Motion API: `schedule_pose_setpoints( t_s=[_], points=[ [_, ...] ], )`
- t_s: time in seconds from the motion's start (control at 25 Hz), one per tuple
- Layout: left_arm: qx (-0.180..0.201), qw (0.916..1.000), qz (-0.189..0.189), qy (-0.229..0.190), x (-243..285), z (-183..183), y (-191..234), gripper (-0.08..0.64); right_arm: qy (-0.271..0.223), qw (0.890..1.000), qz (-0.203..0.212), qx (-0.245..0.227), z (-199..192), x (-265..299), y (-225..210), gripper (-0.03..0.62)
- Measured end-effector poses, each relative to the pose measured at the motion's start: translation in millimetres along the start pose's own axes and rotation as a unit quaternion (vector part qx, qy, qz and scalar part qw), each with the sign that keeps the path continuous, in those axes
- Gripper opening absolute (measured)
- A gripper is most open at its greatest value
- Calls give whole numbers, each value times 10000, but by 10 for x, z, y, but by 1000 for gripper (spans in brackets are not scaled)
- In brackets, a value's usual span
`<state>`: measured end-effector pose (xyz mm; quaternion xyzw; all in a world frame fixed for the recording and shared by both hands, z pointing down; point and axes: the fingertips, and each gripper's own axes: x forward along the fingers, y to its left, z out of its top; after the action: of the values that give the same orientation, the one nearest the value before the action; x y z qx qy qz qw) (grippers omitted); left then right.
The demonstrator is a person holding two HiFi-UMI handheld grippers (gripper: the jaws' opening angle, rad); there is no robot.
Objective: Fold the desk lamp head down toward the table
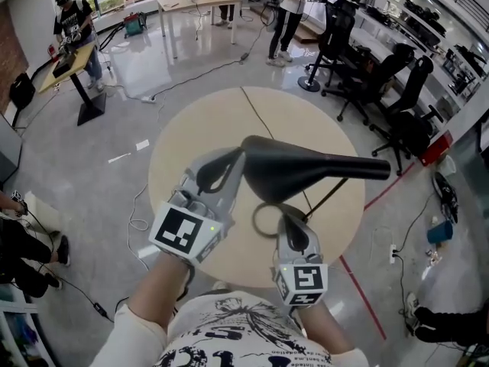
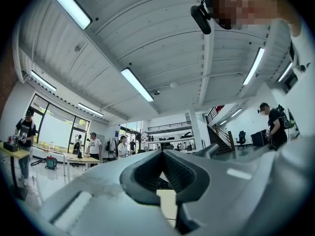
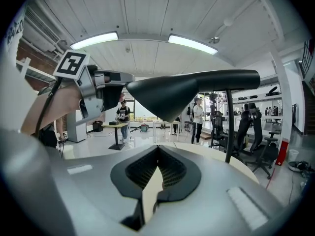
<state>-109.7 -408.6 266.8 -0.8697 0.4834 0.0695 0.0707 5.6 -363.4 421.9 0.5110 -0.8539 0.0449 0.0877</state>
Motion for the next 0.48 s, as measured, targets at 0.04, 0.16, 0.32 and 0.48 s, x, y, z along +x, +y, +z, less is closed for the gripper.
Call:
schedule_pose_setpoints(
  t_s=[0.04, 0.16, 0.32, 0.48],
  points=[
    [-14, 10000, -8, 36, 0, -33, 3, 5, 23, 10000, -33, -1, -26, -4, -7, 9],
    [-91, 9999, -32, 112, -8, -134, -6, 5, 70, 9999, -109, 11, -86, -26, -30, 9],
    [-109, 9997, -32, 212, -38, -242, -20, 5, 114, 9998, -169, 60, -128, -50, -28, 9],
    [-169, 9988, 0, 467, -51, -503, -61, 5, 181, 9995, -262, 64, -162, -97, -102, 9]
  ],
)
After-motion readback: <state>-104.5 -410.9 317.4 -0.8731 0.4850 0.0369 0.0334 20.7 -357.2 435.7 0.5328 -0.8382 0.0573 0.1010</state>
